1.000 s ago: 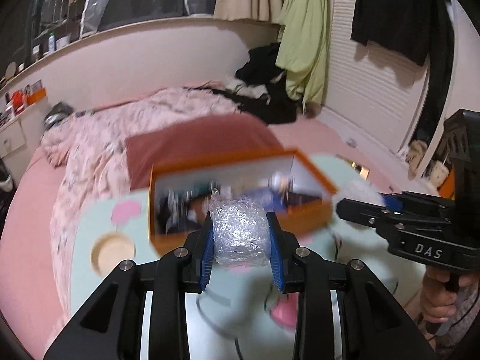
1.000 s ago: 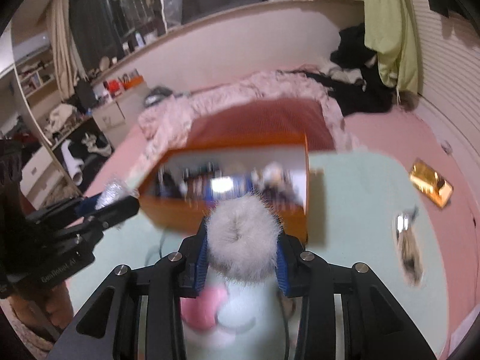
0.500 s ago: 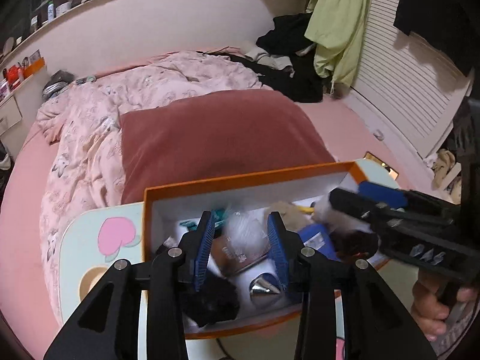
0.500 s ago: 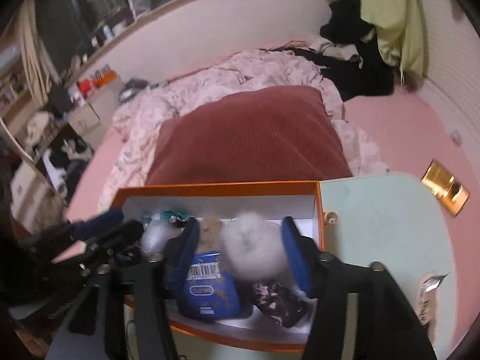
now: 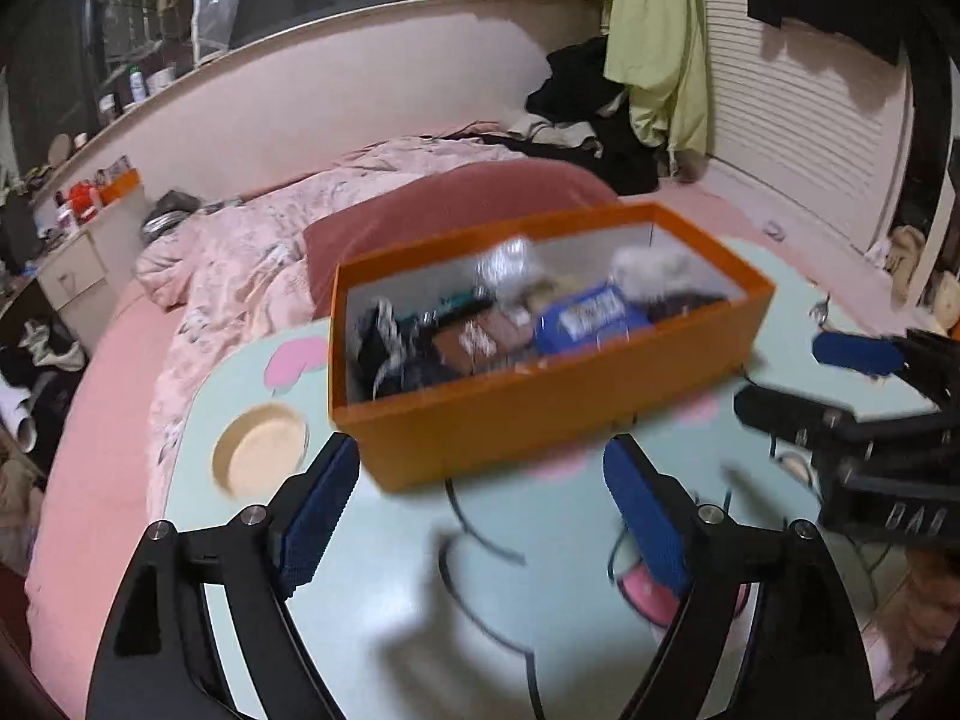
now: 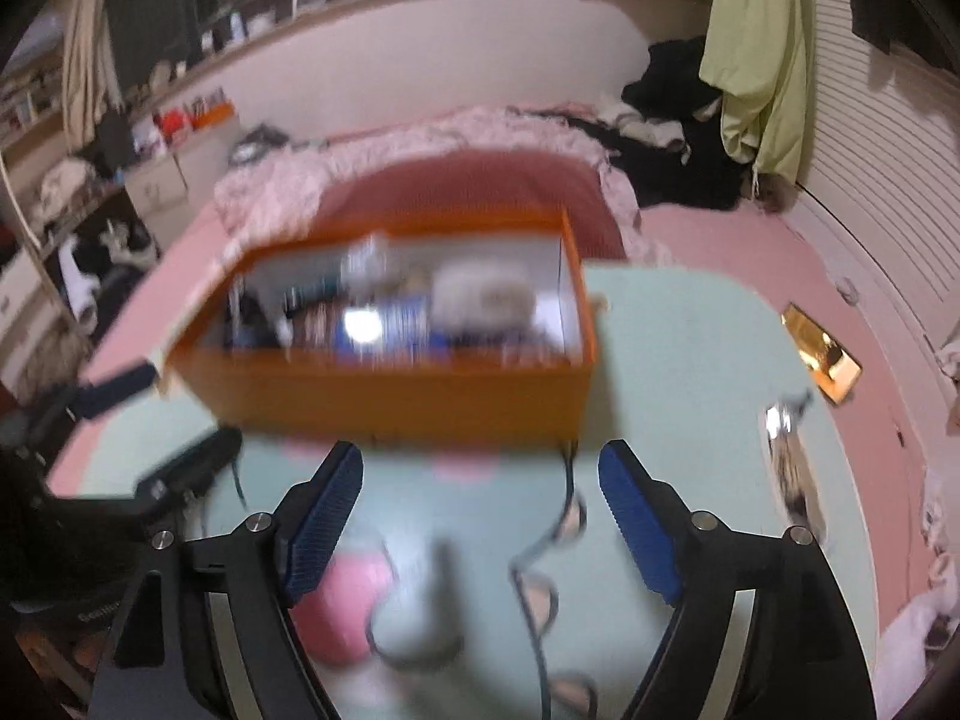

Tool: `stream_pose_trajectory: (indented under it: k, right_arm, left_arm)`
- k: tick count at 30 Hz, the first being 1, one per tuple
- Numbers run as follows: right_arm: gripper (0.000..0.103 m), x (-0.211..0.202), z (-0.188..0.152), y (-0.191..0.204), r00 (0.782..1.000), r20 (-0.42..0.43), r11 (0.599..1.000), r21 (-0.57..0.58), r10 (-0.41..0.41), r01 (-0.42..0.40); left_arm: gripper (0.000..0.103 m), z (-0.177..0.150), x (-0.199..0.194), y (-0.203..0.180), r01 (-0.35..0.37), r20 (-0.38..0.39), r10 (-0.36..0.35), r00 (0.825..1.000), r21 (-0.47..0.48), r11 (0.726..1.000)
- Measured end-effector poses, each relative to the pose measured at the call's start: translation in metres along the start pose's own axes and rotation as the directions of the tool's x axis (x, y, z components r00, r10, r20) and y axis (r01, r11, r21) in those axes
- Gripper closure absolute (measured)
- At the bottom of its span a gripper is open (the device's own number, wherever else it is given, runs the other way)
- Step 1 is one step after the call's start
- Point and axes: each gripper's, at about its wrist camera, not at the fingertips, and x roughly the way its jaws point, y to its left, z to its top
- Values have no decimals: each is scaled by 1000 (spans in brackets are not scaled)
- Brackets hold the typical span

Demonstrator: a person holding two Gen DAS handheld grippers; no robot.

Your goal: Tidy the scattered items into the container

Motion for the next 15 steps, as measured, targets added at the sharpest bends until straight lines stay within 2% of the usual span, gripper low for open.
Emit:
stream_pose_trajectory:
  k: [3,6,7,8,9,11,15]
  right_arm:
    - [22,4,-21,1,1000,-25,1000,2,-11,11]
    - [21,16,-34,-3,996,-84,1000,18,-6,8]
    - [19,22,-38,-4,993,-114,1000,26,-6,9]
    - [9,22,-41,0,995,-92,999,-4,-47,47]
    - [0,26,-43,4,991,-115,997,-29,-68,65]
    - [0,28,-45,11,992,-121,997,-77,-40,30]
    - [0,28,-48,14,995,-102,995,-100,-20,9]
  left_arm:
    - [19,-17,-2,-2,27,-1,-27,1000,-31,999]
    - [19,-29,22,0,49,-102,-55,993,-56,997]
    - [16,-31,32,2,34,-163,-45,986,-73,997]
    - [12,-32,36,10,49,-168,-70,983,-126,991]
    - [9,-32,37,14,30,-177,-56,983,-148,989]
    - [0,-34,43,18,-24,-206,-12,978,-167,986]
    - [0,-41,46,17,-23,-200,-12,980,-170,985]
